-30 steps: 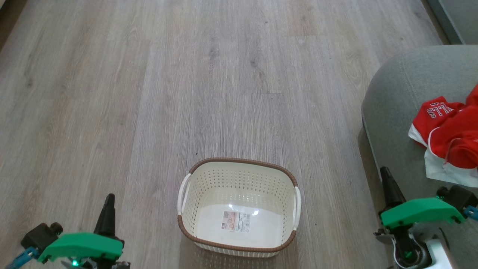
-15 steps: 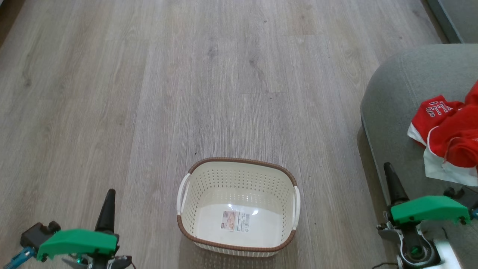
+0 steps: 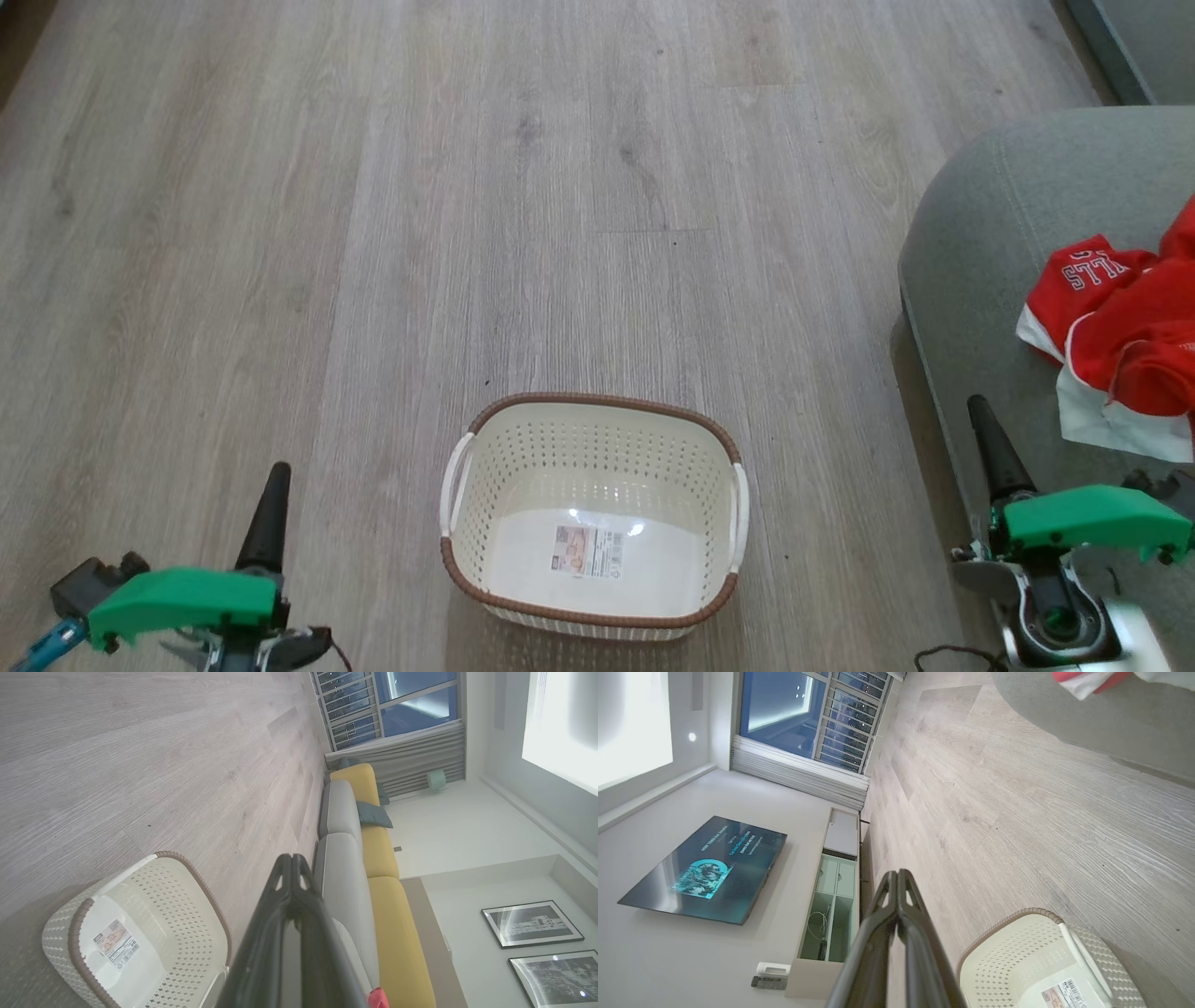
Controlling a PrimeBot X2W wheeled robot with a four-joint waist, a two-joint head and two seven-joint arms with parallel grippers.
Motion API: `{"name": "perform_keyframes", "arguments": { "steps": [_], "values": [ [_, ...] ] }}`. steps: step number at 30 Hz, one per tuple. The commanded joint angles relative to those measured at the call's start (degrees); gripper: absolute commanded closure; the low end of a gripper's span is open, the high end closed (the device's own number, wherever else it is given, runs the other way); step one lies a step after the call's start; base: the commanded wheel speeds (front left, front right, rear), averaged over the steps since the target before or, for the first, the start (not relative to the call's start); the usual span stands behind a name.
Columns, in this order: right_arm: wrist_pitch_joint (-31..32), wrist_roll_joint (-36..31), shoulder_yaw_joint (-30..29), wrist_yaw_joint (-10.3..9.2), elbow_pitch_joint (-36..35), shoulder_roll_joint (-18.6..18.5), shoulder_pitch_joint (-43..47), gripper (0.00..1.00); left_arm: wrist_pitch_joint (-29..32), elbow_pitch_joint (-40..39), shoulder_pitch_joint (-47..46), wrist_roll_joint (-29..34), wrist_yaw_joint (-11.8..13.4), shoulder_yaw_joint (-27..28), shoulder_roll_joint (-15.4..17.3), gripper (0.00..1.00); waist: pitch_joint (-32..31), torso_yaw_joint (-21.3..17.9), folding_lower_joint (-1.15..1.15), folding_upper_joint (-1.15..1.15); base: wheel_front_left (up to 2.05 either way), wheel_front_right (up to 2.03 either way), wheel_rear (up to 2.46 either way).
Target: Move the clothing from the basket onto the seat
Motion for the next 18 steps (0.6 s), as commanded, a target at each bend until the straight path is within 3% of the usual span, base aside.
{"name": "perform_keyframes", "arguments": {
  "steps": [1,18],
  "values": [
    [0.5,1.5,0.6,-0.01,-2.6,-0.1,-0.8,1.0,0.6,-2.2,-3.5,-1.4,-0.1,1.1,0.7,1.0,0.0,0.0,0.0,0.0,0.0,0.0,0.0],
    [3.3,13.5,-0.2,-0.01,-5.0,0.0,-0.3,1.0,3.4,-3.0,-4.5,-12.4,-0.1,1.2,0.7,1.0,0.2,-0.3,0.0,0.0,0.0,0.0,0.0]
  ]
}}
